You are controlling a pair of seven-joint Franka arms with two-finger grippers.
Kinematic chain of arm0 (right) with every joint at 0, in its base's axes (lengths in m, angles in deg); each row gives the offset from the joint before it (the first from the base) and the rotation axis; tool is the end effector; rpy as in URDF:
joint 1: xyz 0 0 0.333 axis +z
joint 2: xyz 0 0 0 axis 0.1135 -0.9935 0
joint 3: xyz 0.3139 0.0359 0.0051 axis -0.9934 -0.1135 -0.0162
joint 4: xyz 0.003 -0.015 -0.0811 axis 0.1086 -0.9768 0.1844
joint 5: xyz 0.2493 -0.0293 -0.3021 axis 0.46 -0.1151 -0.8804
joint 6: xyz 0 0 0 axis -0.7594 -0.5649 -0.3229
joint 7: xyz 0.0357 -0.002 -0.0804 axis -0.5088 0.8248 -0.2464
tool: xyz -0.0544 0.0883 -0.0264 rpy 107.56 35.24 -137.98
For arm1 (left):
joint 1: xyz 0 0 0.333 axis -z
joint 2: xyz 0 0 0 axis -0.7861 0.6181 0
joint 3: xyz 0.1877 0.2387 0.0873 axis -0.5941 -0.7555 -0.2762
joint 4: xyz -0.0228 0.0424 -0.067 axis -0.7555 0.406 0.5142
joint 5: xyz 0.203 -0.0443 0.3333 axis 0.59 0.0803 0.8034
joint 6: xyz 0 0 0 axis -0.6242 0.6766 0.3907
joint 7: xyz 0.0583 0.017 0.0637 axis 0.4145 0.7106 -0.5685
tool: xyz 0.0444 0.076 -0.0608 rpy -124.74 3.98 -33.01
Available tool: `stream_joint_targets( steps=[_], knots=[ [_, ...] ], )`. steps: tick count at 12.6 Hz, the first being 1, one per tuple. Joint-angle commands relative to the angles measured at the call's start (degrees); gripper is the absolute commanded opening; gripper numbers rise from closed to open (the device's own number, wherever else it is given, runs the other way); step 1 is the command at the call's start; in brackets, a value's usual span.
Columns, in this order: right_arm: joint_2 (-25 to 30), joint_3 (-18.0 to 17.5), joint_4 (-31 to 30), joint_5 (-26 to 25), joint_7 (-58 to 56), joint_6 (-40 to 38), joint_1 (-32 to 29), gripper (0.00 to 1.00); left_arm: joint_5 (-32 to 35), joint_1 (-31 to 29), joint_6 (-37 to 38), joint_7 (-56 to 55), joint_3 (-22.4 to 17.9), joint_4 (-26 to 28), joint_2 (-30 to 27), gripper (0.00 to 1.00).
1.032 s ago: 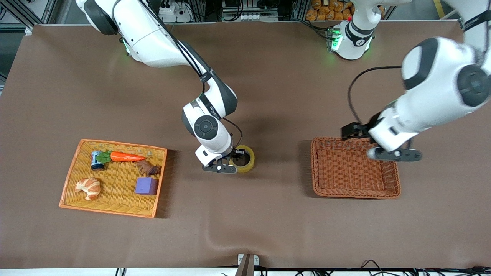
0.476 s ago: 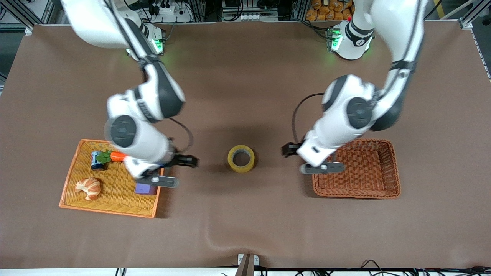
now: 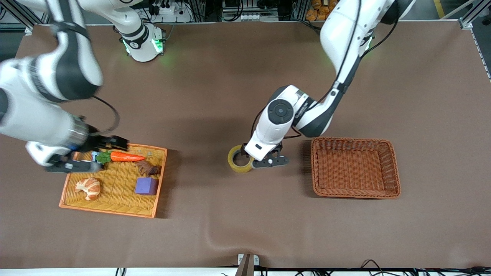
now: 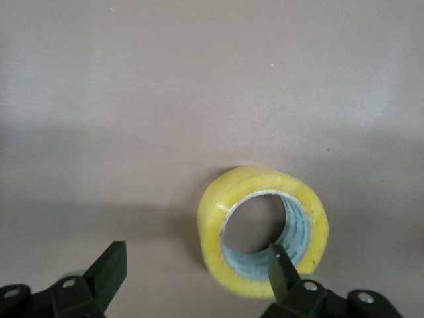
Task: Transfer tape with both arms
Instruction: 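Grasp the tape roll with the left gripper while the right gripper withdraws, then carry the tape roll with the left gripper over the brown basket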
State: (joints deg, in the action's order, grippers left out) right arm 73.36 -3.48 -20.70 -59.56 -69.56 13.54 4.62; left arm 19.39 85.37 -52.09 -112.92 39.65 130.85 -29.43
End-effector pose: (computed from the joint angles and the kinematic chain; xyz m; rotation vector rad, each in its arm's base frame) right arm 0.6350 0.0638 0.5114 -3.0702 0.0040 0.1071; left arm 0.5780 -0.4722 0.2604 2.9716 0.1982 0.0869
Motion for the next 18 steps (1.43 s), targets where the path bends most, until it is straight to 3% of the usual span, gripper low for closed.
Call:
stream_joint_targets(
  steps=[1, 4, 6, 7, 8, 9, 11, 13, 18],
  knots=[
    [8.5, -3.6, -4.4, -3.6, -3.3, -3.9, -4.9, 1.0, 2.0, 1.3, -2.1, -0.9, -1.2, -2.5, 3.6, 0.74],
    [12.0, -11.8, -4.0, -5.1, -3.4, -8.2, -13.1, 1.0, 2.3, 2.7, -6.2, -0.9, -2.3, -2.7, 6.3, 0.69],
    [12.4, -12.0, -3.9, -7.0, -3.3, -8.3, -13.0, 1.0, 2.3, 3.8, -6.8, -0.9, -3.1, -2.6, 7.0, 0.67],
    [12.4, -11.9, -3.9, -7.0, -3.3, -8.3, -13.0, 1.0, 2.3, 3.8, -6.8, -0.9, -3.2, -2.6, 7.0, 0.48],
    [12.4, -11.9, -3.8, -7.0, -3.4, -8.6, -13.1, 1.0, 2.4, 3.8, -6.8, -0.7, -3.2, -2.6, 6.9, 0.1],
    [12.4, -11.8, -3.7, -7.0, -3.4, -8.7, -13.1, 1.0, 2.4, 3.7, -6.8, -0.7, -3.2, -2.5, 6.8, 0.0],
    [12.2, -11.8, -3.7, -7.0, -3.4, -9.6, -13.2, 1.0, 2.6, 2.9, -6.3, -0.4, -3.2, -2.4, 5.4, 0.0],
    [12.4, -11.7, -3.6, -7.0, -3.3, -11.4, -13.2, 1.0, 2.8, -1.5, -1.3, 0.9, -3.0, -2.1, -0.2, 0.0],
    [12.4, -11.6, -3.2, -7.0, -3.4, -12.0, -13.5, 1.0, 1.5, -17.3, 15.5, 27.5, -2.7, -0.2, -13.6, 0.0]
  ],
)
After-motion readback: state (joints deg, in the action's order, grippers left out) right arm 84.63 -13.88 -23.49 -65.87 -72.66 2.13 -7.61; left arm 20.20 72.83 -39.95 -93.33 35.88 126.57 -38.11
